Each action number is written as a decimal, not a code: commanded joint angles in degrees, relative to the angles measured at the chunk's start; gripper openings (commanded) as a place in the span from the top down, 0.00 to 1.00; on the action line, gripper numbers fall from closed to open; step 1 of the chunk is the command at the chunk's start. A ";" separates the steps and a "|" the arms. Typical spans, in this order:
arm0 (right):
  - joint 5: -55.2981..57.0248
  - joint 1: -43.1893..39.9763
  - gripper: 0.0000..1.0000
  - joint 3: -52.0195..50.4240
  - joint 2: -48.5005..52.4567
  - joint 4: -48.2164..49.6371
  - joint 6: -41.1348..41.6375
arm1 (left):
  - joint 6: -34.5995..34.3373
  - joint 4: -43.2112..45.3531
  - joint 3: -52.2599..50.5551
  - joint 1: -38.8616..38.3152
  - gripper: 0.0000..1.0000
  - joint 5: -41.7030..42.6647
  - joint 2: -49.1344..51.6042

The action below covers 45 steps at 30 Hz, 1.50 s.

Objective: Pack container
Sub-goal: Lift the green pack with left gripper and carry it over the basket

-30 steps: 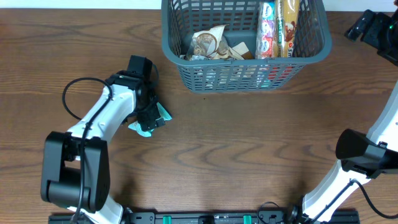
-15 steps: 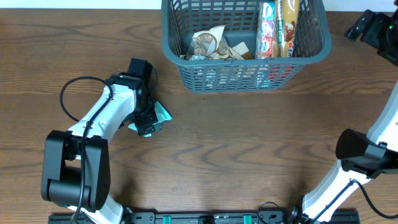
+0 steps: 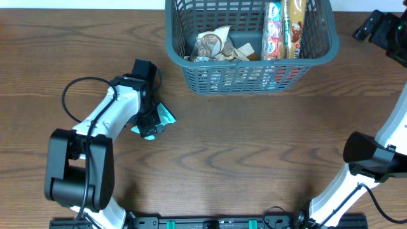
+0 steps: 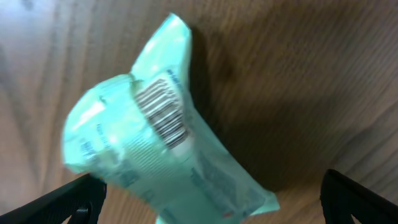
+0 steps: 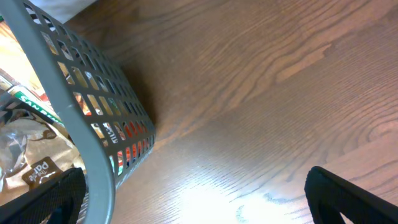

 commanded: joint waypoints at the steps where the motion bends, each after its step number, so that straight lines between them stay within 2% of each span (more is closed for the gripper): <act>1: -0.20 -0.24 0.01 -0.07 -0.15 -0.20 -0.33 | -3.67 1.03 -0.07 -0.09 0.01 -0.33 2.64; 17: -0.20 -0.24 0.01 -0.07 -0.15 -0.20 -0.33 | -3.67 2.21 -0.09 -0.13 0.01 0.74 6.67; 18: -0.22 -0.24 0.01 -0.07 -0.15 -0.17 -0.33 | -3.65 2.62 -0.09 -0.13 0.04 0.92 7.06; 19: -0.22 -0.24 0.01 -0.07 -0.15 -0.17 -0.33 | -3.65 2.80 -0.09 -0.13 0.12 1.09 7.19; 23: -0.22 -0.24 0.01 -0.07 -0.15 -0.17 -0.33 | -3.56 3.19 -0.09 -0.13 0.81 1.53 7.30; 24: -0.20 -0.24 0.01 -0.07 -0.15 -0.17 -0.33 | -3.56 3.21 -0.09 -0.13 0.92 1.95 7.30; 25: -0.20 -0.24 0.01 -0.04 -0.15 -0.17 -0.33 | -3.52 3.21 -0.07 -0.13 0.94 2.40 7.30; 29: -0.22 -0.24 0.01 -0.04 -0.15 -0.17 -0.33 | 0.87 4.66 0.02 -0.04 0.94 2.78 7.15; 37: -0.20 -0.24 0.01 -0.04 -0.15 -0.17 -0.35 | 16.35 4.66 3.80 1.97 0.94 1.86 3.19; 45: -0.20 -0.24 0.01 -0.04 -0.15 -0.17 -0.33 | 31.98 4.48 12.79 2.58 0.94 -11.08 -11.65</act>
